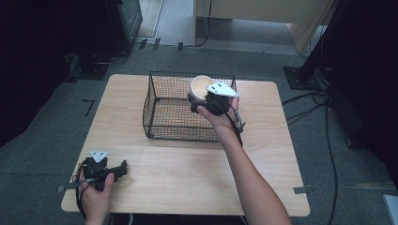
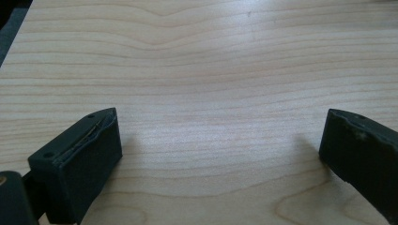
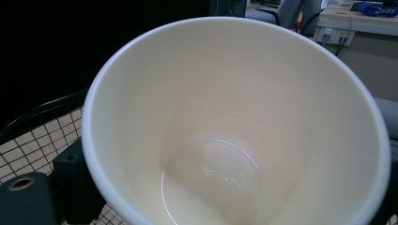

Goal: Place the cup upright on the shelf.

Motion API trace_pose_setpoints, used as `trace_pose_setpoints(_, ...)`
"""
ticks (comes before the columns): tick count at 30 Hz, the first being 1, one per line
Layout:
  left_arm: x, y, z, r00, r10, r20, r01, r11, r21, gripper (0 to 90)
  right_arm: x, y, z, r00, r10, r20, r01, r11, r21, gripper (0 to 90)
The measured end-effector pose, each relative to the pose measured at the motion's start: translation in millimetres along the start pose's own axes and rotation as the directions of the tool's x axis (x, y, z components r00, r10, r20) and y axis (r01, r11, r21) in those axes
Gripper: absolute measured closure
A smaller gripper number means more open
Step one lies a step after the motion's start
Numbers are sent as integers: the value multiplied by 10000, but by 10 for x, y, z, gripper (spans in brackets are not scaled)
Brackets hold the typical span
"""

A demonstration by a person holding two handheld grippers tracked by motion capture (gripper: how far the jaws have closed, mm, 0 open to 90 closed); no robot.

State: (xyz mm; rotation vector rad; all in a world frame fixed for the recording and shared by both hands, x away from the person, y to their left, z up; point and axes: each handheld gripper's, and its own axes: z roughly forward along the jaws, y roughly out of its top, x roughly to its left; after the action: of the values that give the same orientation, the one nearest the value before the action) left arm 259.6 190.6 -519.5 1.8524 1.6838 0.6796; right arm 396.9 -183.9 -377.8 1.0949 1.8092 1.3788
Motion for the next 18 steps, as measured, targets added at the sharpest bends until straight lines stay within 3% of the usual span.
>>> trace_pose_setpoints(9, 1, 0, -2, 10000, 41, 16, -41, 10000, 19, 0, -135, -71, 308, 9998, -10, -213, 14, 9998, 173, 85)
trace_pose_setpoints(13, 0, 0, -1, 10000, 51, 35, -51, 10000, 17, 0, -177, -122, 422, 9999, 41, -135, -35, 9989, 458, 85)
trace_pose_setpoints(18, -3, 0, -1, 10000, 45, 57, -45, 10000, 4, 0, -210, -201, 561, 9997, -229, -48, 232, 9958, 891, 85)
